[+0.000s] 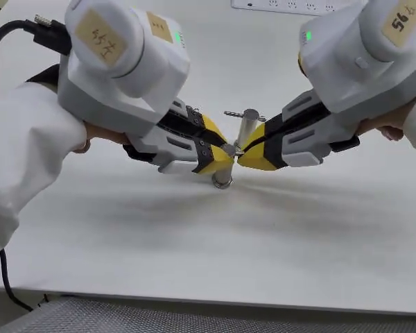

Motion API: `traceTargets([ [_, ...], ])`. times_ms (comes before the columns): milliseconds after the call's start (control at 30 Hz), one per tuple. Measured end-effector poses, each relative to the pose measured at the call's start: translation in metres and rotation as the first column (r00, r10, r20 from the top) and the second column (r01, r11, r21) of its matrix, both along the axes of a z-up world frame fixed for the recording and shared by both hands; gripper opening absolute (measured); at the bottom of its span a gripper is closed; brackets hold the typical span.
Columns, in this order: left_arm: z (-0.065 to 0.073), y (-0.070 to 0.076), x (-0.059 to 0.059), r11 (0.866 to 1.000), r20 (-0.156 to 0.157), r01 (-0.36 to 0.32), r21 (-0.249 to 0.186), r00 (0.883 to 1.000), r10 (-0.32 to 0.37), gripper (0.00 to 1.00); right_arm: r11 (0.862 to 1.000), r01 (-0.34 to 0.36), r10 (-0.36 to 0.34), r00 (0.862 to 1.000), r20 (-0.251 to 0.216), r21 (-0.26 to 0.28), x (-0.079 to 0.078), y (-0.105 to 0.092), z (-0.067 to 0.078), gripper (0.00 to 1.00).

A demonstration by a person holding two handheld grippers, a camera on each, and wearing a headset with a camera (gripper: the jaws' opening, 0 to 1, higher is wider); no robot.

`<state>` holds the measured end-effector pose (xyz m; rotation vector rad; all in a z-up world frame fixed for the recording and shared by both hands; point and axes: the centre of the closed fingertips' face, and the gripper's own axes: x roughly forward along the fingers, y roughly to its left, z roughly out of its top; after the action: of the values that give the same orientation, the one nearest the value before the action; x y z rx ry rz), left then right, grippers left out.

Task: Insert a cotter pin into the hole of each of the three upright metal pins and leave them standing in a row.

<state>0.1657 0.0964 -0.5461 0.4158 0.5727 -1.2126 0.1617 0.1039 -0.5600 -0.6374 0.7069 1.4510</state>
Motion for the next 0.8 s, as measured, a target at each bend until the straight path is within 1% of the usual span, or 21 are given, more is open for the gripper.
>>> traceTargets([
  [133, -0.001, 0.002, 0.002, 1.0, 0.004, 0.006, 0.005, 1.0, -0.006, 0.1, 1.0, -0.026, 0.027, 0.999, 0.02, -0.016, -0.001, 0.0, -0.001, 0.0],
  [200, -0.002, 0.003, 0.003, 1.0, -0.001, 0.005, 0.003, 1.0, -0.005, 0.1, 0.999, -0.034, 0.035, 0.999, 0.027, -0.017, -0.001, -0.001, -0.001, 0.0],
  [333, -0.003, 0.005, 0.004, 1.0, 0.001, 0.009, 0.003, 1.0, -0.009, 0.1, 0.999, -0.031, 0.031, 0.999, 0.016, -0.008, -0.001, -0.001, -0.002, 0.0],
  [367, -0.004, 0.006, 0.005, 1.0, 0.003, 0.008, 0.004, 1.0, -0.008, 0.1, 1.0, -0.009, 0.009, 1.0, 0.001, 0.001, 0.0, -0.001, -0.002, 0.0],
  [400, -0.003, 0.006, 0.005, 1.0, 0.005, 0.01, 0.005, 1.0, -0.01, 0.1, 1.0, -0.006, 0.006, 1.0, -0.01, 0.005, 0.0, -0.001, -0.002, 0.0],
  [433, -0.003, 0.007, 0.006, 1.0, 0.013, 0.01, 0.004, 1.0, -0.01, 0.11, 1.0, -0.001, 0.001, 1.0, -0.017, 0.008, 0.0, -0.001, -0.002, 0.0],
  [467, -0.002, 0.008, 0.007, 1.0, 0.021, 0.006, 0.003, 1.0, -0.006, 0.12, 1.0, 0.0, 0.0, 1.0, -0.014, 0.009, 0.0, -0.001, -0.002, 0.0],
  [533, -0.001, 0.012, 0.01, 1.0, 0.029, -0.008, 0.003, 1.0, 0.008, 0.16, 1.0, 0.004, -0.004, 1.0, -0.005, 0.015, 0.001, -0.001, -0.001, 0.01],
  [600, 0.0, 0.015, 0.008, 1.0, 0.028, -0.017, 0.008, 0.999, 0.017, 0.22, 0.999, 0.014, -0.014, 1.0, -0.006, 0.033, 0.001, 0.0, 0.001, 0.04],
  [633, 0.0, 0.018, 0.008, 1.0, 0.029, -0.021, 0.01, 0.999, 0.02, 0.26, 0.999, 0.024, -0.023, 1.0, -0.016, 0.041, 0.0, 0.0, 0.002, 0.06],
  [667, 0.0, 0.021, 0.008, 1.0, 0.031, -0.025, 0.012, 0.999, 0.024, 0.3, 0.999, 0.029, -0.029, 0.999, -0.016, 0.045, 0.001, 0.001, 0.002, 0.08],
  [733, 0.001, 0.025, 0.007, 0.999, 0.036, -0.04, 0.012, 0.999, 0.039, 0.36, 0.999, 0.025, -0.025, 1.0, -0.007, 0.047, 0.0, 0.001, 0.002, 0.12],
  [767, 0.002, 0.028, 0.007, 0.999, 0.035, -0.046, 0.007, 0.998, 0.046, 0.38, 0.999, 0.024, -0.024, 1.0, -0.004, 0.047, 0.0, 0.002, 0.002, 0.12],
  [800, 0.002, 0.031, 0.006, 0.998, 0.023, -0.06, -0.003, 0.998, 0.06, 0.39, 0.999, 0.024, -0.024, 1.0, -0.004, 0.048, 0.0, 0.002, 0.002, 0.12],
])
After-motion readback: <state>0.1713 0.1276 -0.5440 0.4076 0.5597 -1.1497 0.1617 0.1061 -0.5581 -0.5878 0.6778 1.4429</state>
